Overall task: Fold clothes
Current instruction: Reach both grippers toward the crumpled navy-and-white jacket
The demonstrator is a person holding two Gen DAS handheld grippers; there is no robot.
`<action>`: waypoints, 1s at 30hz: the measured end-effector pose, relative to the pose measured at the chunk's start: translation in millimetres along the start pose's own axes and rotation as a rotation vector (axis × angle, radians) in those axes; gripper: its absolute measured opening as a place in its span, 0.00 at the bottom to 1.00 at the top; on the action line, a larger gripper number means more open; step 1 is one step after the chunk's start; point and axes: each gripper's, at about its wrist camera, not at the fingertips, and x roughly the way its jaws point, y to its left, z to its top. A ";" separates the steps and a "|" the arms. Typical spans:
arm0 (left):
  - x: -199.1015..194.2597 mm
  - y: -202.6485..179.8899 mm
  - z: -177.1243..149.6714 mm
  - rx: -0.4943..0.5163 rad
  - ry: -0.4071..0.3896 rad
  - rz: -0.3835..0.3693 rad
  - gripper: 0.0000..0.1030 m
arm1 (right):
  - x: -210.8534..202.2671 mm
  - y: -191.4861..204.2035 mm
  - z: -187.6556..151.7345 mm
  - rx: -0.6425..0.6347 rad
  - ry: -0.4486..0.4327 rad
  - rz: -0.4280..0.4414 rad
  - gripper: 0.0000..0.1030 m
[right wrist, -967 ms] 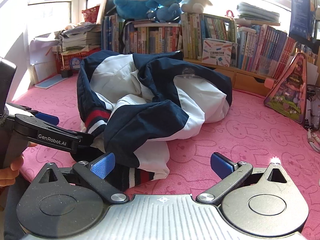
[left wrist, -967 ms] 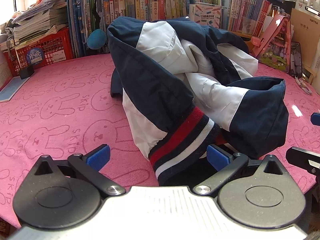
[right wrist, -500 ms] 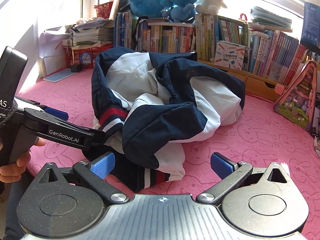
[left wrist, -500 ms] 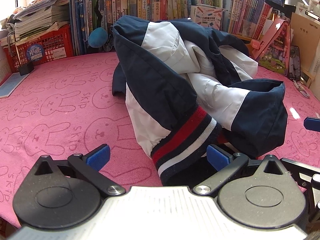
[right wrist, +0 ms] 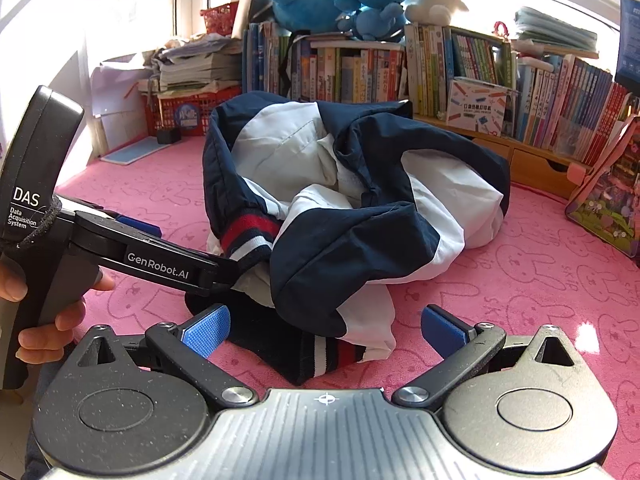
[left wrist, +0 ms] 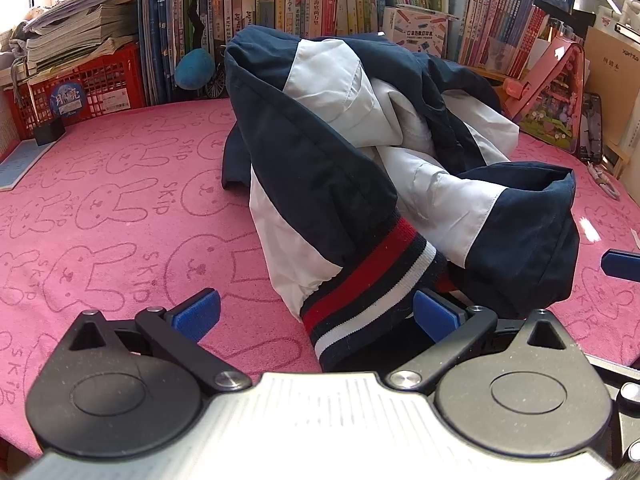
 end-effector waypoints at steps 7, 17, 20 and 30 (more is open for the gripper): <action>1.7 0.2 0.6 -0.010 0.007 -0.007 1.00 | 3.7 2.7 0.6 -0.008 -0.004 -0.004 1.00; -1.8 18.1 0.3 -0.040 -0.018 0.028 1.00 | 31.6 14.2 5.2 -0.012 -0.057 -0.006 1.00; -3.2 20.6 5.4 -0.050 -0.044 0.035 1.00 | 43.3 14.8 4.6 -0.006 -0.066 -0.054 0.98; -4.9 -5.8 20.1 0.065 -0.177 0.112 1.00 | 27.8 -59.6 -10.9 0.312 -0.079 -0.111 0.25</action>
